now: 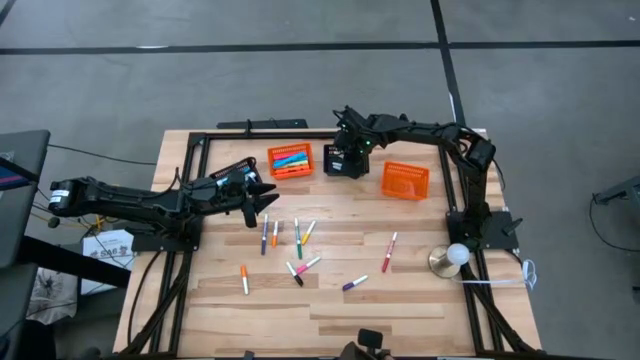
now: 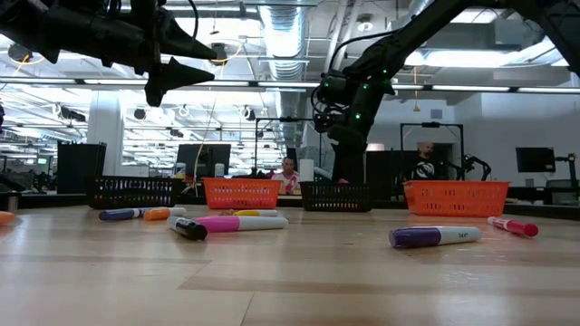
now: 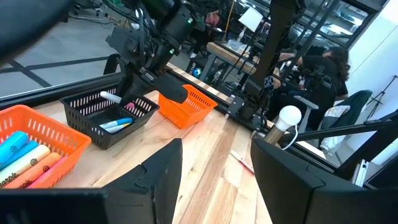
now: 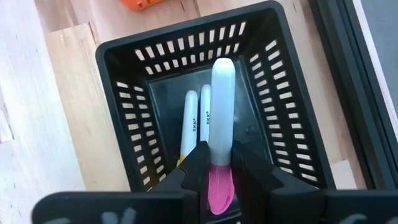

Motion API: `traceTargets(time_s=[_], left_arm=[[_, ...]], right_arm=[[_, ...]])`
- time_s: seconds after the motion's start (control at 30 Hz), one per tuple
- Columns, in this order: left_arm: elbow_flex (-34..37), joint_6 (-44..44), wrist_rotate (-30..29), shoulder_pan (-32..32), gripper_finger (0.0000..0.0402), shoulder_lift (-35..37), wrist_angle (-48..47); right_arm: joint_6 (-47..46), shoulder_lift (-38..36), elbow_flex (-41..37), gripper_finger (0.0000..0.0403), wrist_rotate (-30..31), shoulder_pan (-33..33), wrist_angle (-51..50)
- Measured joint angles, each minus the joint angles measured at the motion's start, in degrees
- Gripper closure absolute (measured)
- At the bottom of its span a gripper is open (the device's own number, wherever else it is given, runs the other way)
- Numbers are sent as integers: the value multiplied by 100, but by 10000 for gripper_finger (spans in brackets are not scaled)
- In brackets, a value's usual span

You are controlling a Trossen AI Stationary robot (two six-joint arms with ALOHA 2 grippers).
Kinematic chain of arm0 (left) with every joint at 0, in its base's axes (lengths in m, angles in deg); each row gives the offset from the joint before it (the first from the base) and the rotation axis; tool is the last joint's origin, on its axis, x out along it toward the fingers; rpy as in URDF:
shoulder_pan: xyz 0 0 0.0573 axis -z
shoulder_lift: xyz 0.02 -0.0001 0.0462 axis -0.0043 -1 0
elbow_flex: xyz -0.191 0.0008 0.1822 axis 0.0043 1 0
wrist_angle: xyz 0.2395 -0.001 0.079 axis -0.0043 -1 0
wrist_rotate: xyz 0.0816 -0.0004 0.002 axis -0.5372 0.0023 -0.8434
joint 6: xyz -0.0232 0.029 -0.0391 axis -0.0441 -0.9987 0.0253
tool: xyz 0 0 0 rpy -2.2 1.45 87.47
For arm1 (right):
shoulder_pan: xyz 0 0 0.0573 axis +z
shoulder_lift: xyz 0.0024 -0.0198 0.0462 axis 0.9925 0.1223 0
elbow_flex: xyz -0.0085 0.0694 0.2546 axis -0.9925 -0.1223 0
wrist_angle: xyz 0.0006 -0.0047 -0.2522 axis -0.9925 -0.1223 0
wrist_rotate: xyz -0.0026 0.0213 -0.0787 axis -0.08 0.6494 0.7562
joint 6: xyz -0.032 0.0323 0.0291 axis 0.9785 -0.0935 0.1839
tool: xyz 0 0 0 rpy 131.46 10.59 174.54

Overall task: Pick & Place Markers
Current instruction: Put the right small pink highlighter pen into the right black bin, then put the bottom small orange highlighter pen into the right black bin

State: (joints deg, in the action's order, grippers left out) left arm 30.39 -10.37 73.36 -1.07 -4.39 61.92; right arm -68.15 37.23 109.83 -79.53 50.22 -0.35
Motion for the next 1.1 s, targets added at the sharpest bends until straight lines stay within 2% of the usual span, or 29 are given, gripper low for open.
traceTargets(time_s=[0.37, 0.6, 0.8, 0.93, 1.1], left_arm=[[0, 0, 2, 0, 211, 1, 0], [0, 0, 2, 0, 211, 1, 0], [0, 1, 4, 0, 211, 1, 0], [0, 2, 4, 0, 211, 1, 0], [0, 1, 4, -1, 211, 1, -2]], right_arm=[[-6, 0, 0, 342, -1, 0, -2], [15, -2, 0, 270, 308, 0, -3], [97, -2, 0, 214, 308, 0, -2], [96, -32, -2, 196, 304, 0, -4], [105, -188, -2, 193, 289, 54, -24]])
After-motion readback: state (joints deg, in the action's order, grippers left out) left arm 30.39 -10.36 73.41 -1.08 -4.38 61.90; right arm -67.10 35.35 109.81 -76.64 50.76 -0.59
